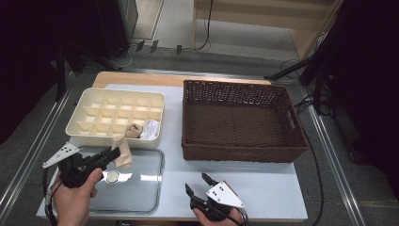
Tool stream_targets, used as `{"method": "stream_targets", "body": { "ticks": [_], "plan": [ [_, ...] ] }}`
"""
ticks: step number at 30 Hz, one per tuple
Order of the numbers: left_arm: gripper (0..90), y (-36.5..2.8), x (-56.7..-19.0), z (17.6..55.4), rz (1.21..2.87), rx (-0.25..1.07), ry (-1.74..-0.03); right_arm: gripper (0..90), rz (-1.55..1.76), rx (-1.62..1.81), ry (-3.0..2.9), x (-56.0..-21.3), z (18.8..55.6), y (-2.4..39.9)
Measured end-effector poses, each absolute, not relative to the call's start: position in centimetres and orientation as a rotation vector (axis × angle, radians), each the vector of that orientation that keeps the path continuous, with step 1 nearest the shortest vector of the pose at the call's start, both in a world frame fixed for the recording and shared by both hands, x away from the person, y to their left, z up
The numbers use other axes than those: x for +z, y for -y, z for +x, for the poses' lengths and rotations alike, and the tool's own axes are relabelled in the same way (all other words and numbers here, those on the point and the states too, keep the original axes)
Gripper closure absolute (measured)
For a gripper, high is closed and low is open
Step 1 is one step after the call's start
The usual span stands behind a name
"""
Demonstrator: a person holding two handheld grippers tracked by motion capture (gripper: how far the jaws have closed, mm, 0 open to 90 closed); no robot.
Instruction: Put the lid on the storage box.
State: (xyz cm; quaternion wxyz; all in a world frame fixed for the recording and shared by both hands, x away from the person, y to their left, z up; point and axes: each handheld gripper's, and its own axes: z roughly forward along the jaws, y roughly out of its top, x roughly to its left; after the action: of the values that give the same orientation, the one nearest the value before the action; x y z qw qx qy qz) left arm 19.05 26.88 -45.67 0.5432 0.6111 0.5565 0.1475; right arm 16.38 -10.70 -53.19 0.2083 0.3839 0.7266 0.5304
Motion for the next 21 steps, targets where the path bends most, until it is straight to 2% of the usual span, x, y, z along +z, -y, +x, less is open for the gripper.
{"method": "stream_targets", "body": {
  "ticks": [21],
  "plan": [
    [75.3,-29.1,-43.7,25.0,1.411,0.482,-1.401,33.9,1.063,1.467,-2.065,-53.3,16.7,9.8]
  ]
}}
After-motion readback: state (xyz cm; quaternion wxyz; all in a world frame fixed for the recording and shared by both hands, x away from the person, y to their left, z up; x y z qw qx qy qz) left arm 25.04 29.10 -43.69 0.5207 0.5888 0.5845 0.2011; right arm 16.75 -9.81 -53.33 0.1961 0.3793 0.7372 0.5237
